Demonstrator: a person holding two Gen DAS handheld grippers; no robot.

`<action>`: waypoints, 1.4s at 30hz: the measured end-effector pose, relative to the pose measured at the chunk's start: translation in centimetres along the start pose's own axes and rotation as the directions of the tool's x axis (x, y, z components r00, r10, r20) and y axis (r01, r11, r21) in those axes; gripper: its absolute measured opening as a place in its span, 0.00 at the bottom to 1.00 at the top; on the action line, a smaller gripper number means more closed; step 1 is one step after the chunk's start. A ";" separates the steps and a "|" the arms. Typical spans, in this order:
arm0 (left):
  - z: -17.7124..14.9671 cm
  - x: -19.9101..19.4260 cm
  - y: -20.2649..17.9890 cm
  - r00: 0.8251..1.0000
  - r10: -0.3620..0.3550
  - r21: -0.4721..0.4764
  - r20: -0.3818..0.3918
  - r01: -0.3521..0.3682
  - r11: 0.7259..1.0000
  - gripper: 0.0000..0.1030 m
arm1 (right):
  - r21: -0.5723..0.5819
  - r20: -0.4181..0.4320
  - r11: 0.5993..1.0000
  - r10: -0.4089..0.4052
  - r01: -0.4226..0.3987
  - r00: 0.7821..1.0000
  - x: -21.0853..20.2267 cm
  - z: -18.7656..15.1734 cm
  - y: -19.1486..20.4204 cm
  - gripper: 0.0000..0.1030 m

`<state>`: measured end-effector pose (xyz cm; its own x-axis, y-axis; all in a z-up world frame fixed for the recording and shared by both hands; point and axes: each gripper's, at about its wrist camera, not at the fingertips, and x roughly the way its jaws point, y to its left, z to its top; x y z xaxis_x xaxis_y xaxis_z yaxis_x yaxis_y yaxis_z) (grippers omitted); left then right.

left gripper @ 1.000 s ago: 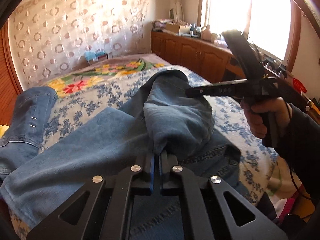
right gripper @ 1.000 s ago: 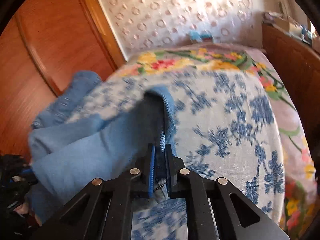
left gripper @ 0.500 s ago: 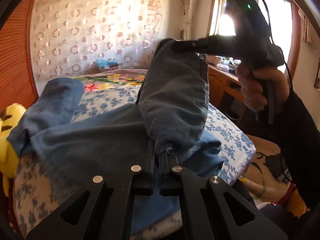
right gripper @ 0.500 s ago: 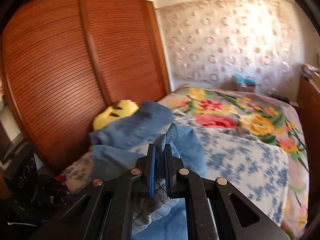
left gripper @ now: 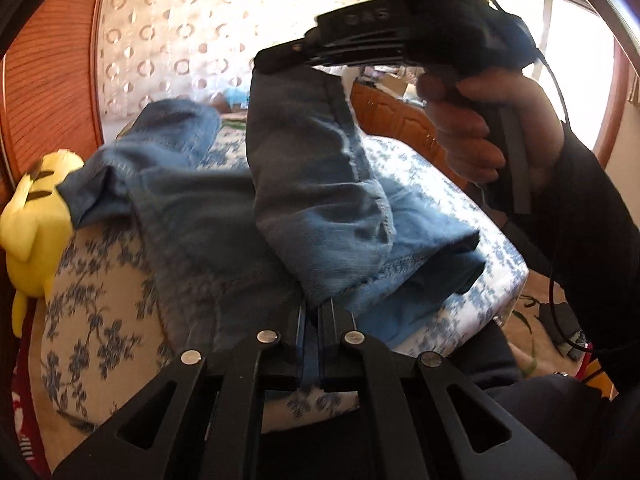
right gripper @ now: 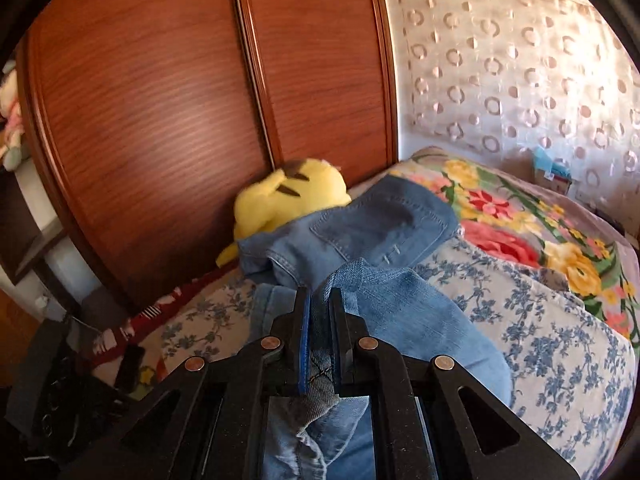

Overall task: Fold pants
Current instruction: 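Fold the jeans over with the left gripper and release both grippers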

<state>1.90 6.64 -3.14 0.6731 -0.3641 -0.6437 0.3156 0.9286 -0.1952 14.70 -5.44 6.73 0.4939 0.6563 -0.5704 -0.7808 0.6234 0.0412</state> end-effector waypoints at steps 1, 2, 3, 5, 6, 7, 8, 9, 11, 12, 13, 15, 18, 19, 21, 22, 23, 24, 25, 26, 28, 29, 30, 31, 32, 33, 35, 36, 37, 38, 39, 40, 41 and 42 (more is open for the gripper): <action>-0.1 0.1 0.2 1.000 0.000 -0.005 -0.008 0.000 1.000 0.04 | -0.003 -0.014 1.000 -0.007 0.007 1.000 0.8 0.2 -0.4 0.12; -0.3 0.3 0.5 1.000 0.003 -0.012 -0.017 -0.003 1.000 0.08 | -0.002 -0.025 1.000 -0.012 0.012 1.000 0.7 0.4 -0.2 0.16; -0.4 0.4 0.6 1.000 0.008 -0.014 -0.024 -0.009 1.000 0.11 | 0.002 -0.034 1.000 -0.010 0.010 0.999 1.1 0.5 -0.2 0.18; -0.6 0.4 1.1 0.999 0.024 -0.010 -0.027 -0.024 1.000 0.19 | 0.007 -0.037 1.000 -0.008 0.008 0.999 1.4 0.4 -0.1 0.37; -0.6 0.4 1.1 0.999 0.029 -0.010 -0.024 -0.029 1.000 0.24 | 0.009 -0.034 1.000 -0.012 0.012 0.999 0.8 0.5 -0.1 0.42; -0.6 0.4 1.2 0.999 0.033 -0.010 -0.020 -0.033 0.999 0.27 | 0.008 -0.032 1.000 -0.018 0.018 0.999 -0.1 0.7 0.4 0.46; -0.7 0.1 1.4 0.999 0.035 -0.011 -0.014 -0.035 0.999 0.35 | 0.007 -0.031 1.000 -0.025 0.025 0.999 -0.7 0.6 0.6 0.46; -0.7 -0.1 1.6 0.999 0.039 -0.013 -0.008 -0.039 0.999 0.47 | 0.005 -0.029 1.000 -0.027 0.027 0.999 -0.8 0.2 0.8 0.46; -0.6 -0.4 1.8 0.999 0.039 -0.024 0.009 -0.039 0.999 0.48 | 0.009 -0.019 0.999 -0.036 0.036 0.999 -1.6 -0.3 0.8 0.46; -0.5 -0.5 1.8 0.999 0.042 -0.030 0.014 -0.041 0.999 0.48 | 0.013 -0.014 0.999 -0.044 0.044 0.999 -2.1 -0.5 0.6 0.46; -0.4 -0.6 1.8 0.999 0.046 -0.034 0.019 -0.045 0.998 0.48 | 0.017 -0.011 0.999 -0.052 0.052 0.999 -2.5 -0.9 0.5 0.46; -0.1 -0.6 1.7 0.999 0.045 -0.034 0.028 -0.044 0.998 0.48 | 0.026 -0.003 0.997 -0.070 0.070 0.998 -3.7 -2.1 0.2 0.46; 0.6 -0.6 1.3 0.998 0.043 -0.016 0.043 -0.043 0.999 0.48 | 0.045 -0.003 0.991 -0.127 0.127 0.992 -5.1 -4.2 -0.6 0.46; 0.9 -0.6 1.0 0.998 0.041 -0.010 0.052 -0.041 0.999 0.48 | 0.054 -0.006 0.987 -0.150 0.150 0.989 -5.5 -5.0 -0.9 0.46; 1.2 -0.9 0.8 0.997 0.032 0.001 0.068 -0.032 0.999 0.48 | 0.072 -0.013 0.979 -0.188 0.189 0.982 -6.4 -6.7 -1.4 0.46; 1.5 -0.9 0.4 0.997 0.029 0.009 0.074 -0.030 1.000 0.48 | 0.086 -0.021 0.975 -0.205 0.206 0.978 -6.8 -7.7 -1.6 0.46; 1.7 -0.9 0.1 0.996 0.026 0.017 0.082 -0.027 0.999 0.48 | 0.094 -0.028 0.971 -0.216 0.218 0.976 -7.2 -8.5 -1.7 0.46; 1.9 -1.0 -0.3 0.996 0.018 0.023 0.092 -0.020 1.000 0.48 | 0.102 -0.037 0.968 -0.228 0.231 0.973 -7.7 -9.4 -1.8 0.46; 2.0 -1.1 -0.6 0.995 0.011 0.027 0.101 -0.013 1.000 0.48 | 0.106 -0.046 0.963 -0.243 0.246 0.969 -8.1 -10.4 -1.8 0.46; 2.2 -1.2 -1.0 0.994 0.000 0.036 0.107 -0.003 0.999 0.48 | 0.113 -0.059 0.959 -0.256 0.261 0.965 -8.6 -11.4 -1.8 0.46; 2.4 -0.8 -1.7 0.995 -0.011 0.062 0.100 0.005 0.998 0.48 | 0.126 -0.079 0.950 -0.277 0.285 0.958 -9.4 -13.1 -1.7 0.46; 2.4 -0.4 -2.1 0.996 -0.010 0.075 0.093 0.003 0.997 0.48 | 0.135 -0.083 0.945 -0.288 0.297 0.954 -9.8 -13.8 -1.5 0.46; 2.4 0.1 -2.3 0.997 -0.009 0.087 0.082 0.002 0.996 0.48 | 0.148 -0.085 0.941 -0.296 0.305 0.952 -10.3 -14.4 -1.5 0.46; 2.4 0.7 -2.6 0.998 -0.010 0.100 0.069 0.003 0.995 0.48 | 0.159 -0.086 0.938 -0.298 0.309 0.951 -10.8 -14.9 -1.4 0.46; 2.3 1.5 -2.9 0.999 -0.010 0.112 0.051 0.004 0.994 0.48 | 0.170 -0.086 0.935 -0.299 0.310 0.950 -11.3 -15.3 -1.3 0.46; 2.2 2.3 -3.0 1.000 -0.007 0.120 0.028 0.003 0.993 0.47 | 0.180 -0.086 0.933 -0.300 0.311 0.950 -11.7 -15.7 -1.2 0.46; 2.0 3.7 -3.3 1.000 0.005 0.139 -0.015 -0.002 0.990 0.47 | 0.187 -0.084 0.929 -0.308 0.318 0.948 -12.4 -16.3 -0.9 0.46; 1.8 4.5 -3.3 0.999 0.029 0.152 -0.038 -0.023 0.988 0.47 | 0.187 -0.083 0.929 -0.310 0.321 0.947 -12.6 -16.5 -0.7 0.46; 1.7 5.1 -3.2 0.997 0.054 0.162 -0.053 -0.045 0.986 0.47 | 0.186 -0.082 0.928 -0.311 0.321 0.947 -12.7 -16.7 -0.5 0.46; 1.6 5.5 -3.1 0.996 0.069 0.163 -0.062 -0.058 0.985 0.46 | 0.186 -0.080 0.928 -0.312 0.321 0.947 -12.8 -16.8 -0.4 0.46; 1.5 5.8 -2.8 0.995 0.079 0.161 -0.066 -0.068 0.985 0.44 | 0.186 -0.077 0.928 -0.313 0.322 0.947 -12.9 -16.9 -0.2 0.46; 1.5 5.9 -2.6 0.994 0.085 0.157 -0.065 -0.074 0.985 0.36 | 0.183 -0.074 0.929 -0.315 0.323 0.946 -12.9 -16.8 0.2 0.46; 1.5 5.8 -2.4 0.994 0.087 0.152 -0.065 -0.076 0.985 0.29 | 0.181 -0.071 0.930 -0.313 0.321 0.947 -12.9 -16.8 0.3 0.46; 1.5 5.7 -2.2 0.994 0.086 0.148 -0.062 -0.076 0.986 0.21 | 0.180 -0.069 0.930 -0.313 0.320 0.947 -12.8 -16.8 0.5 0.46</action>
<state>6.07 2.43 -5.27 0.6551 -0.2776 -0.7027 0.3591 0.9327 -0.0336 1.61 -20.65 0.26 0.6860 0.3974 -0.6095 -0.4991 0.8665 0.0032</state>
